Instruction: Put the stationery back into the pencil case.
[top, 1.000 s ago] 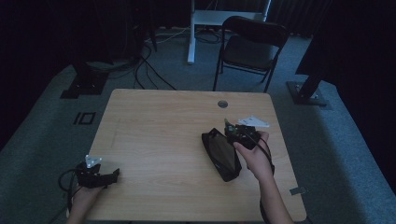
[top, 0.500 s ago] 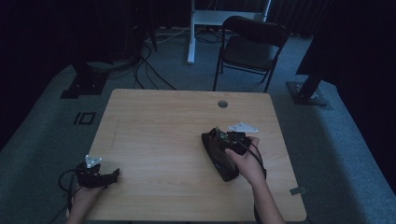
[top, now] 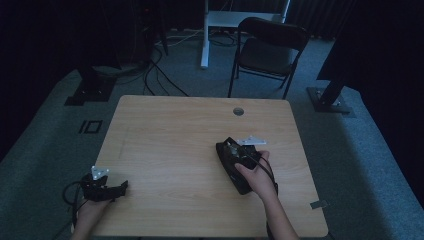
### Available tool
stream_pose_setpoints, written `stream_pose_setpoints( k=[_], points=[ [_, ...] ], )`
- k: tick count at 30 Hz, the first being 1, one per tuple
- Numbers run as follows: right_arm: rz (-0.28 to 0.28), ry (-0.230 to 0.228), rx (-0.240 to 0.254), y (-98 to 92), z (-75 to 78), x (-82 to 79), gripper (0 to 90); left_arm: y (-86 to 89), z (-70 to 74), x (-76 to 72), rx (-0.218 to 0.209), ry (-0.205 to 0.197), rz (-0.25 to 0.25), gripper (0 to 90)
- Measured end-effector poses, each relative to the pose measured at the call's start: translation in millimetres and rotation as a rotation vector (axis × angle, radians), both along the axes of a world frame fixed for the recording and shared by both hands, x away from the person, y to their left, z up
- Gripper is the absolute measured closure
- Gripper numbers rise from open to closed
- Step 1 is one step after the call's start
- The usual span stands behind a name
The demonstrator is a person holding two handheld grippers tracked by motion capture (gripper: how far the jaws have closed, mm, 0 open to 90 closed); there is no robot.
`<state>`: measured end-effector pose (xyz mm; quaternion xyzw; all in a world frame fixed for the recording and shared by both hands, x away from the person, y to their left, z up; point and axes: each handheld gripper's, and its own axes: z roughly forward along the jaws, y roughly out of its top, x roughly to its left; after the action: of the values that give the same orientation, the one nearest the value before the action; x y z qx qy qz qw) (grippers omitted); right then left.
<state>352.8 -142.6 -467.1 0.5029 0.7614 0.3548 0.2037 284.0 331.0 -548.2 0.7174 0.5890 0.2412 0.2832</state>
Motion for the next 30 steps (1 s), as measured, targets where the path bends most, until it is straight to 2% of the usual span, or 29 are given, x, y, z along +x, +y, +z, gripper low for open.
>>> stream_pose_setpoints(
  k=[4, 6, 10, 12, 17, 22, 25, 27, 28, 30],
  points=[
    [-0.014, 0.029, -0.020, 2.2, -9.4, 5.4, 50.8, 0.0, 0.0, 0.0, 0.000, 0.000, 0.000, 0.8],
    [-0.023, 0.048, -0.008, 2.8, -12.2, 8.1, 50.8, 0.0, 0.0, 0.0, 0.000, 0.000, 0.000, 0.8],
    [-0.031, 0.069, -0.025, 4.0, -15.1, 11.4, 50.8, 0.0, 0.0, 0.0, 0.000, 0.000, 0.001, 0.8],
    [-0.043, 0.069, -0.039, 4.2, -15.9, 13.3, 50.8, 0.0, 0.0, 0.0, 0.000, 0.000, 0.000, 0.8],
    [-0.036, 0.085, -0.020, 5.6, -17.1, 15.1, 50.8, 0.0, 0.0, 0.0, 0.000, 0.000, 0.000, 0.8],
    [-0.036, 0.100, -0.059, 8.1, -21.6, 17.9, 50.8, 0.0, 0.0, 0.0, 0.000, 0.000, 0.000, 0.8],
    [-0.036, 0.095, -0.064, 8.8, -22.3, 18.9, 50.8, 0.0, 0.0, 0.0, 0.000, 0.000, 0.000, 0.8],
    [-0.033, 0.111, -0.053, 9.2, -23.6, 20.1, 50.8, 0.0, 0.0, 0.0, 0.000, 0.000, 0.000, 0.8],
    [-0.034, 0.106, -0.073, 10.0, -24.5, 20.5, 50.8, 0.0, 0.0, 0.0, 0.000, 0.000, 0.000, 0.8],
    [-0.027, 0.123, -0.077, 11.5, -25.8, 21.7, 50.8, 0.0, 0.0, 0.0, 0.000, 0.000, 0.000, 0.8]
  ],
)
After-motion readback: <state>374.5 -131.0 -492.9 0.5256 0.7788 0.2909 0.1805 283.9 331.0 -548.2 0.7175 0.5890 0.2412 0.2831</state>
